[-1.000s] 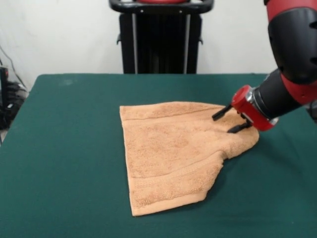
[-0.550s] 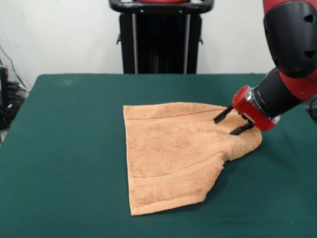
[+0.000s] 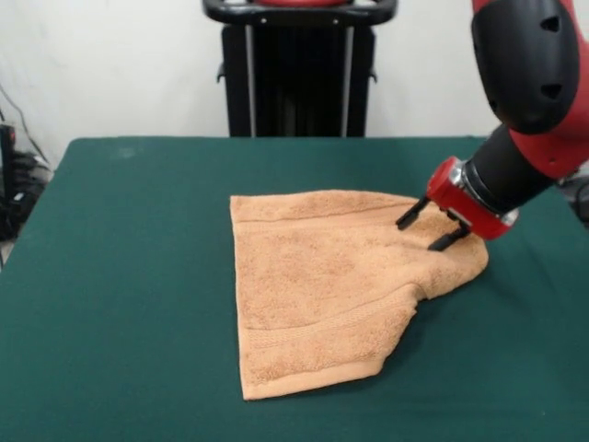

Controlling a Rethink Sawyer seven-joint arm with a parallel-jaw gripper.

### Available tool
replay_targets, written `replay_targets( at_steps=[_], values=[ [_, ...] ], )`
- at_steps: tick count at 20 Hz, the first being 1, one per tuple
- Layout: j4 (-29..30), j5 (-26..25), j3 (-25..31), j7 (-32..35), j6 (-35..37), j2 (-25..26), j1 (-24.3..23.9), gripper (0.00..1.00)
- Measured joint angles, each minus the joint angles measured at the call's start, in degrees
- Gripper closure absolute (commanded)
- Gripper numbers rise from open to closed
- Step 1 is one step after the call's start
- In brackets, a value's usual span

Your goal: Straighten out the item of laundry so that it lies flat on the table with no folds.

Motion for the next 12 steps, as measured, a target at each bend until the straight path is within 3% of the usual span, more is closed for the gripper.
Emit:
replay_targets(
  at_steps=[12],
  values=[
    [1.8,1.9,0.1,0.0,-2.1,-1.5,2.0,0.00]
  ],
)
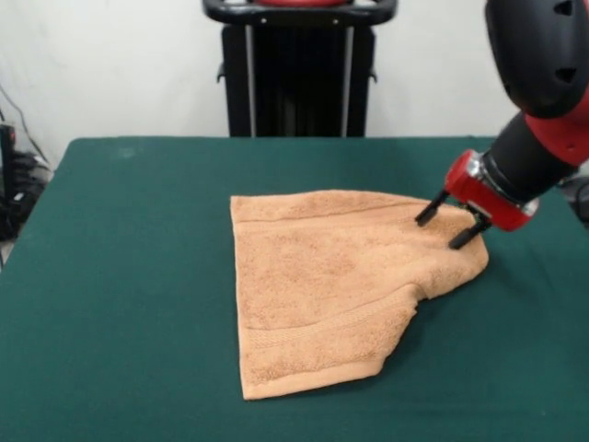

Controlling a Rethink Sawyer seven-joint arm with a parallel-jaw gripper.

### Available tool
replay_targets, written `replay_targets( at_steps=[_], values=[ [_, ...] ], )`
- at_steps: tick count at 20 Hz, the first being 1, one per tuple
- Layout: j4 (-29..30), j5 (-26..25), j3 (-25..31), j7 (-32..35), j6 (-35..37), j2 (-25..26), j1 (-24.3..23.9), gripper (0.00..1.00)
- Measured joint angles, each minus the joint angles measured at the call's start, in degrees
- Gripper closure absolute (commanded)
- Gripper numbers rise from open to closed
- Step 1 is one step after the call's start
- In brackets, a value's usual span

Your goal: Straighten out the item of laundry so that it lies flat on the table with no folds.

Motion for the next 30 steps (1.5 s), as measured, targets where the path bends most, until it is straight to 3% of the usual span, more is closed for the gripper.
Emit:
replay_targets(
  at_steps=[13,30],
  values=[
    [-1.6,5.3,0.0,0.0,0.0,0.3,3.7,0.00],
    [-3.9,5.5,-2.7,0.0,-0.4,3.1,5.8,0.00]
  ],
)
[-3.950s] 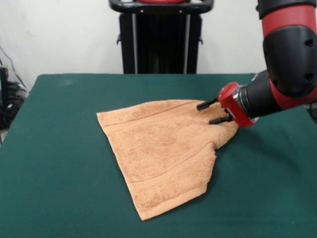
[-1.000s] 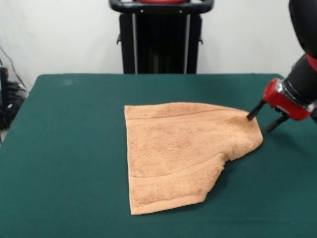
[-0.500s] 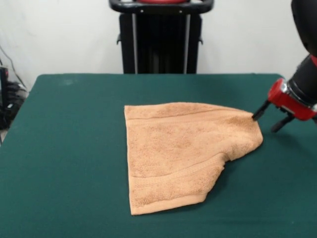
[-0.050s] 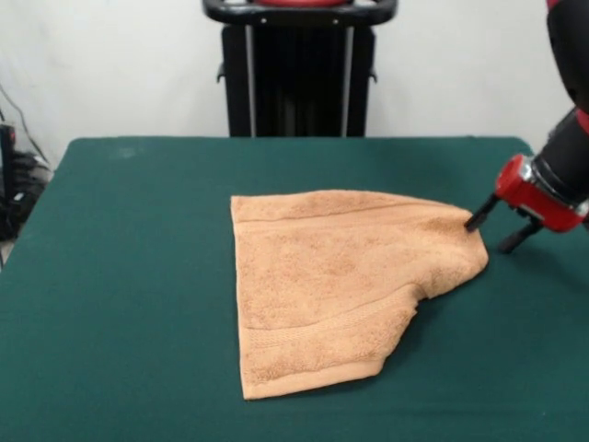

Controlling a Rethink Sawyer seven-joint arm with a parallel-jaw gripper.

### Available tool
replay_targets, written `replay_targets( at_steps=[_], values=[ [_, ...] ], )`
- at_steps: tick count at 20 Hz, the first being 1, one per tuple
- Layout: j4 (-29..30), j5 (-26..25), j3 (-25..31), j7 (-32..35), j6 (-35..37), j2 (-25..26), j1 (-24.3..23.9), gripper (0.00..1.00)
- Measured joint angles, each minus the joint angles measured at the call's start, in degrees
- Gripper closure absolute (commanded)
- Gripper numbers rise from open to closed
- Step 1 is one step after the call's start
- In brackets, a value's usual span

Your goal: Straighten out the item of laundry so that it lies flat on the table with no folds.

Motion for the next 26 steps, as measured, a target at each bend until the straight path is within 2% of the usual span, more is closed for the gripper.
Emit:
replay_targets(
  at_steps=[5,9,11,18,19,26],
  values=[
    [-4.5,0.4,-1.8,0.0,4.7,2.6,1.3,0.00],
    [-13.1,1.5,-4.8,0.9,14.1,7.9,3.1,0.00],
    [-15.5,1.7,-5.8,1.9,16.5,9.4,3.7,0.00],
    [-26.0,1.8,-10.9,10.3,26.2,16.4,6.3,0.00],
    [-29.5,1.6,-12.6,13.5,29.4,18.8,6.9,0.00],
    [-42.0,-0.7,-17.2,22.8,40.0,26.8,8.0,0.00]
  ],
)
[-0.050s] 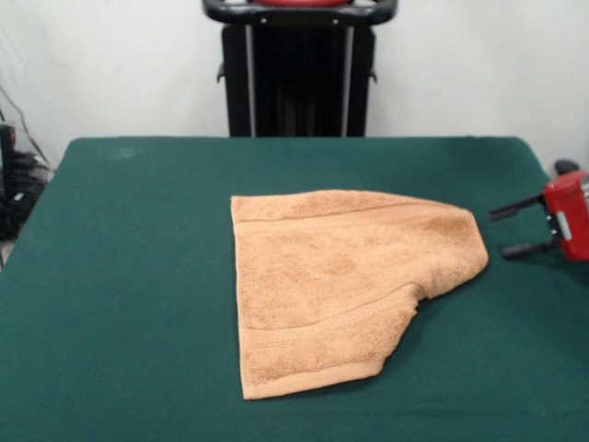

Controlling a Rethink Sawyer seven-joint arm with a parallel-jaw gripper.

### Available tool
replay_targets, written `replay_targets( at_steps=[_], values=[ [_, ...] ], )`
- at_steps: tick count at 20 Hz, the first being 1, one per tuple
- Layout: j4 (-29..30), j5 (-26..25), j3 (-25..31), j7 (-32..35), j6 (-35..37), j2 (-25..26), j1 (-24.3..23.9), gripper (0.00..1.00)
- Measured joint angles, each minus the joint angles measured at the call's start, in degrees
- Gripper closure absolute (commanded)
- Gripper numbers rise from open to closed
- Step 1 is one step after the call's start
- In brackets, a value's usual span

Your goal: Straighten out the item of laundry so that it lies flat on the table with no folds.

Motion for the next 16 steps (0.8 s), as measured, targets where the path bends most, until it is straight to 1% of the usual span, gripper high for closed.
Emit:
replay_targets(
  at_steps=[2,9,13,16],
  values=[
    [-3.1,-0.6,-0.8,1.4,2.7,1.8,-0.1,0.00],
    [-18.0,-3.6,-5.3,3.6,14.5,10.5,-1.7,0.00],
    [-22.4,-4.9,-6.3,3.6,17.7,12.8,-2.5,0.00],
    [-24.8,-5.9,-7.2,3.6,18.4,13.9,-3.0,0.00]
  ],
)
